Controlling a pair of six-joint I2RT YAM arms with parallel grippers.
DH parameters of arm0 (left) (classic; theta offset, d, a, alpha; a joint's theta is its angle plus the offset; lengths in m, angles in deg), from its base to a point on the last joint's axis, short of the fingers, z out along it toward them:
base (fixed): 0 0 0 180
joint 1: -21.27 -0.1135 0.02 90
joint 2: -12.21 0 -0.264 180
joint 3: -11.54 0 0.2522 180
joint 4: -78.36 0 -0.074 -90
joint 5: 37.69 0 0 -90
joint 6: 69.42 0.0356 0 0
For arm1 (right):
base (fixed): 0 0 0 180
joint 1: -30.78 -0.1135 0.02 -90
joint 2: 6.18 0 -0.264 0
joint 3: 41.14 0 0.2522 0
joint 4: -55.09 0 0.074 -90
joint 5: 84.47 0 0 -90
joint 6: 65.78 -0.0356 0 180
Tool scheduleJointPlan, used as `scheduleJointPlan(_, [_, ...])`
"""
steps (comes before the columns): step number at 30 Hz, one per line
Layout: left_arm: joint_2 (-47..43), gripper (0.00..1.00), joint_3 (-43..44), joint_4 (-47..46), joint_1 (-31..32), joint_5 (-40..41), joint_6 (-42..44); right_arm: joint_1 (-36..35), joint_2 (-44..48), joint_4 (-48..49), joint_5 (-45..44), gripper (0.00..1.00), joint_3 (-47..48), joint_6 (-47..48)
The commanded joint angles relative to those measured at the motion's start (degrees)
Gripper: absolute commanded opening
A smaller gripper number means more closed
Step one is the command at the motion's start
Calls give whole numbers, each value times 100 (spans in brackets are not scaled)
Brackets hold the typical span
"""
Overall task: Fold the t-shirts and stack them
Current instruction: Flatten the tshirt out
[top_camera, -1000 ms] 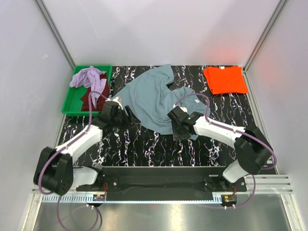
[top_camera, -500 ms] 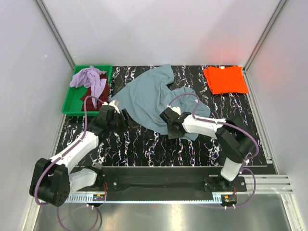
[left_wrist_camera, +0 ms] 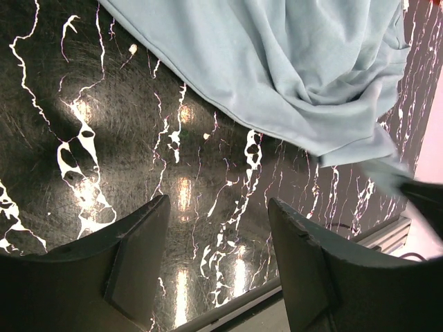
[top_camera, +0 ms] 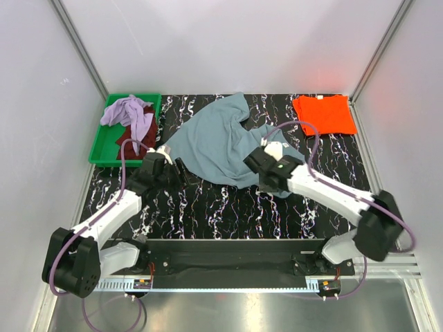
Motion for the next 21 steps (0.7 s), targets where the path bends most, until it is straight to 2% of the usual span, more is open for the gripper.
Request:
scheduleJointPlan(1, [-145,64,46,-214,-19,-31,29,-36,639,-709,-426,0,449,-202])
scheduleJointPlan(5, [-171,64,-25,-249,-11,-40,11,-19,1043,-1420,-619,0,783,-360])
scheduleJointPlan(11, [-66,64,-34,-267,-11,-110,29,104,1544,-1949,-935,0,1390,-220])
scheduleJointPlan(15, [-66,64,63,-144,-11,-145,64,341,1633,-1669,-814,0,1084,0])
scheduleJointPlan(19, [-154,64,72,-74,-10,-84,55,385,1501,-757,-68,0,460,237])
scheduleJointPlan(21, [-215,64,46,-30,-11,-49,37,420,1387,-527,13,0,144,238])
